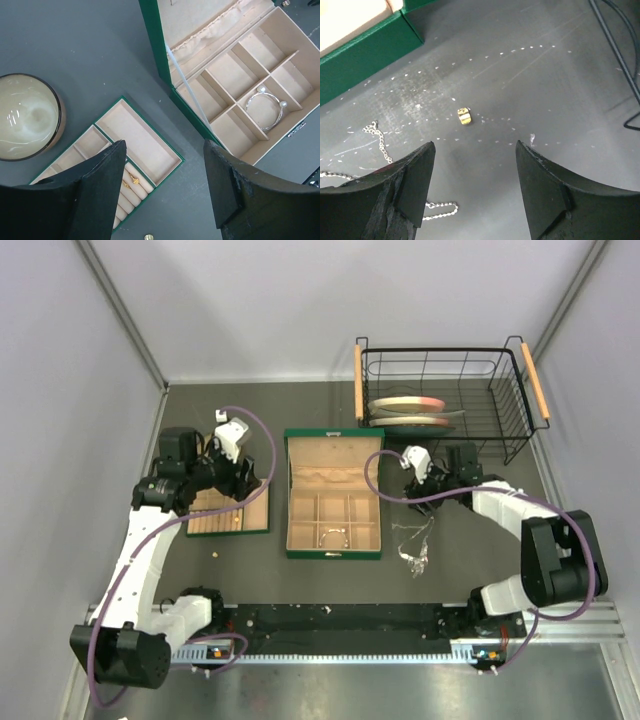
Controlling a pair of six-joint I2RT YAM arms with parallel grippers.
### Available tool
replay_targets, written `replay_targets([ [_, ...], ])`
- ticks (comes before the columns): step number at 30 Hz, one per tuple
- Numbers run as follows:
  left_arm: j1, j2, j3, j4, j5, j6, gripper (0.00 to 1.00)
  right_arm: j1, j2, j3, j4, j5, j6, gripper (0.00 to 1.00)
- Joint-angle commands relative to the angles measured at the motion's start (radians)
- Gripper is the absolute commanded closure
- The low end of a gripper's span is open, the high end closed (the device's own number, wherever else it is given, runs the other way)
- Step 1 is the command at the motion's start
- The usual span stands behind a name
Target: Organize the mixed jewelry
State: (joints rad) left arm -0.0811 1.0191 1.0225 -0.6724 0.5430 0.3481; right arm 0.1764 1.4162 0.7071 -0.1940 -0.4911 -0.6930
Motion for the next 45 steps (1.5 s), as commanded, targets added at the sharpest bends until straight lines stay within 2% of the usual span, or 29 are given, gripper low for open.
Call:
replay_targets([
  [1, 0.014, -0.005, 0.017, 0.048, 0.021, -0.009, 0.32, 0.026, 0.042, 0.061, 0.022, -0.032, -0.031, 0.35],
  [19, 0.027, 0.007, 0.014, 0.040, 0.015, 0.029, 0.32, 0.100, 0.148, 0.143, -0.047, 0.081, -0.073, 0.45],
  [45, 0.037, 0.026, 0.014, 0.033, 0.003, 0.055, 0.32, 0.136, 0.193, 0.155, -0.076, 0.124, -0.108, 0.63],
])
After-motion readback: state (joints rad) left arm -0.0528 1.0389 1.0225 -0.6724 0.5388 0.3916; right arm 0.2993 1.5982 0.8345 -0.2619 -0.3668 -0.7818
